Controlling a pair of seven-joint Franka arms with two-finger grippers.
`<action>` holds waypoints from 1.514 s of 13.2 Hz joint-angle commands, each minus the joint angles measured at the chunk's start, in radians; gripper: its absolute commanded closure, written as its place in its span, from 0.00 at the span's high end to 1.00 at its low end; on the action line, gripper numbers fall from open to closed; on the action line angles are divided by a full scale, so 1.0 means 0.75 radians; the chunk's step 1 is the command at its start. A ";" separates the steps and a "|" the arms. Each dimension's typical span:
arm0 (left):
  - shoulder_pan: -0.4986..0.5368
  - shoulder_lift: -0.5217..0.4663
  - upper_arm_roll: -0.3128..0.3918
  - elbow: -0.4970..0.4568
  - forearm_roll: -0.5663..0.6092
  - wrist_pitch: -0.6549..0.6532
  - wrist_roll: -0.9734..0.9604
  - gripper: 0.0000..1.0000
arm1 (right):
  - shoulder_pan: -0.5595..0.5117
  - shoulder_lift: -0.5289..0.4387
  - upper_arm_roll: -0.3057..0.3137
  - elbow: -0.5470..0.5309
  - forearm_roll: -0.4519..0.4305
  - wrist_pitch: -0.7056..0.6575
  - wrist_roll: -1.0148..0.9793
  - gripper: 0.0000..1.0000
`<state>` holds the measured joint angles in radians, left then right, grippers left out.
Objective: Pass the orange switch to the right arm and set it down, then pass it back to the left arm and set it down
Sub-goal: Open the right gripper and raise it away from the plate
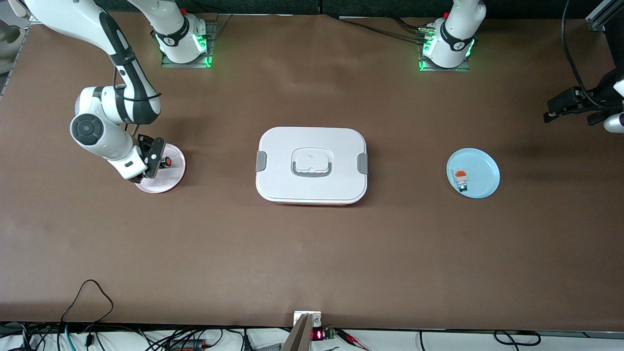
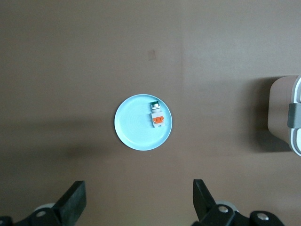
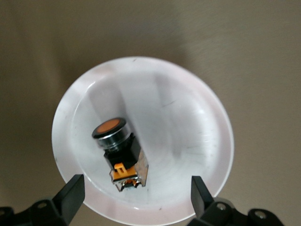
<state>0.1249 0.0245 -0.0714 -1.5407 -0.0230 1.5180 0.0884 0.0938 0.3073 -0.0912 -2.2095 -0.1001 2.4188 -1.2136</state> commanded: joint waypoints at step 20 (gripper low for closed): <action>-0.173 -0.010 0.179 0.119 -0.014 -0.085 -0.177 1.00 | 0.051 -0.050 -0.042 1.160 -0.018 -1.298 1.643 1.00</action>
<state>-0.0087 0.0026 0.0614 -1.5092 -0.0232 1.4739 -0.0287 0.1435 0.2572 -0.1115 -1.3683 -0.0989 1.4526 -0.0061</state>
